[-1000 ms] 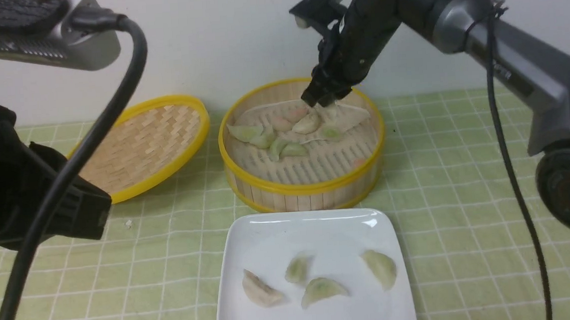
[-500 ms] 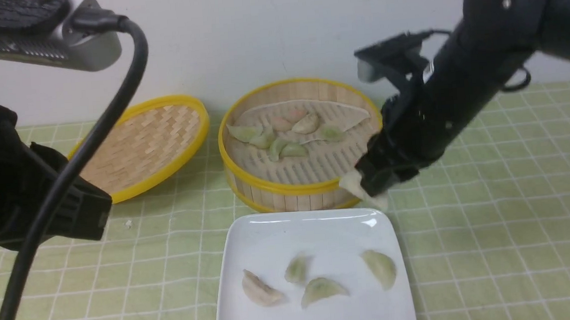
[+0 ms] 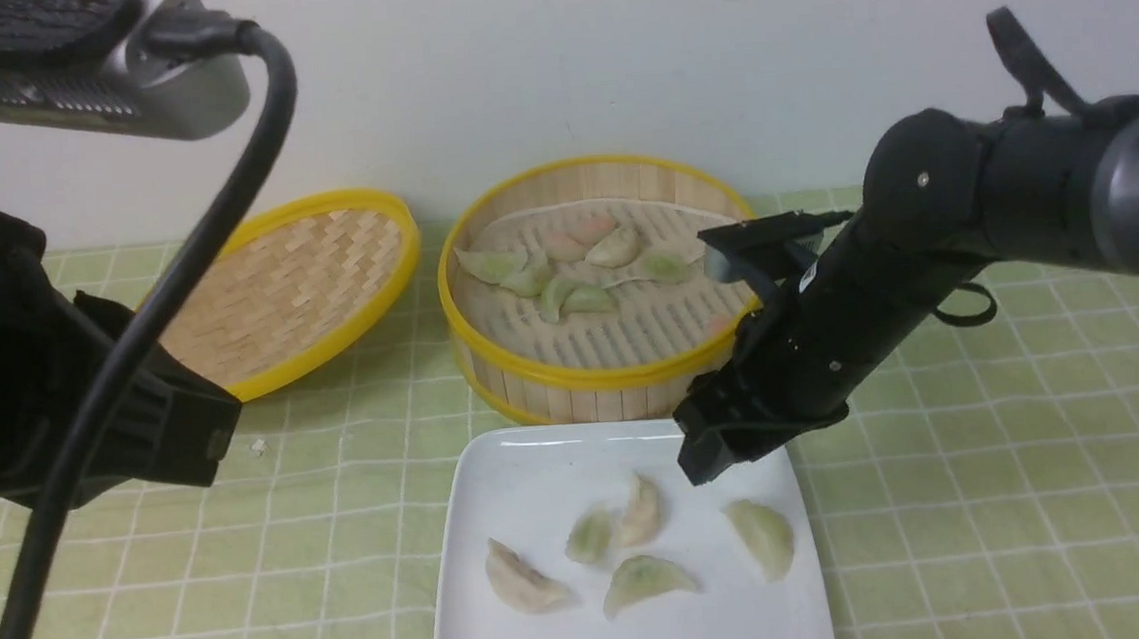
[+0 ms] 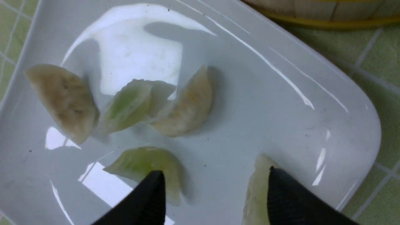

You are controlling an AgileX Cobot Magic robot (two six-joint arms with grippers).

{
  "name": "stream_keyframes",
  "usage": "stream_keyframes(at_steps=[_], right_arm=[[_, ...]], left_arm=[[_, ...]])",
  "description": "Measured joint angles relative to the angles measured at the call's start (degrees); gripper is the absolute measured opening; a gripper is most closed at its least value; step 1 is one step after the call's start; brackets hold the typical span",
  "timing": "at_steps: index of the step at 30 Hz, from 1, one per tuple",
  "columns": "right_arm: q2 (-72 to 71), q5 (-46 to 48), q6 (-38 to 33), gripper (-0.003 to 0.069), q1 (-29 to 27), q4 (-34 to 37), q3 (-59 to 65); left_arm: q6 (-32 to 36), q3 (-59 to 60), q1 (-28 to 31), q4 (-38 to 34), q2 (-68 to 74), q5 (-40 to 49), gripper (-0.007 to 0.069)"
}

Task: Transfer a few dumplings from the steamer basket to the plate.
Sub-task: Use the right arm to put the dumpling into the plate

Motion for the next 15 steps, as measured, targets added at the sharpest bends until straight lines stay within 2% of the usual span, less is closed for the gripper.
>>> stream_keyframes(at_steps=[3,5,9,12,14,15], right_arm=[[-2.01,4.10,0.28,0.0428,0.00,-0.24,-1.97],[-7.05,7.49,1.53,0.0348,0.00,-1.20,-2.88],[-20.62,11.57,5.98,0.0102,0.00,-4.74,-2.96],[-33.85,11.01,8.79,0.0012,0.00,-6.62,-0.61],[-39.69,9.74,9.53,-0.0001,0.00,-7.19,1.38],[-47.83,7.43,9.97,-0.0008,0.00,-7.75,4.91]], left_arm=[[0.00,0.00,0.00,0.00,-0.05,0.00,-0.0006],[0.05,0.00,0.00,0.00,-0.05,0.00,-0.0006],[0.70,0.00,0.00,0.00,-0.05,0.00,-0.0006],[0.89,0.00,0.00,-0.03,-0.05,0.00,-0.0006],[0.89,0.00,0.00,-0.03,-0.05,0.00,-0.0006],[0.89,0.00,0.00,-0.03,-0.05,0.00,-0.0006]])
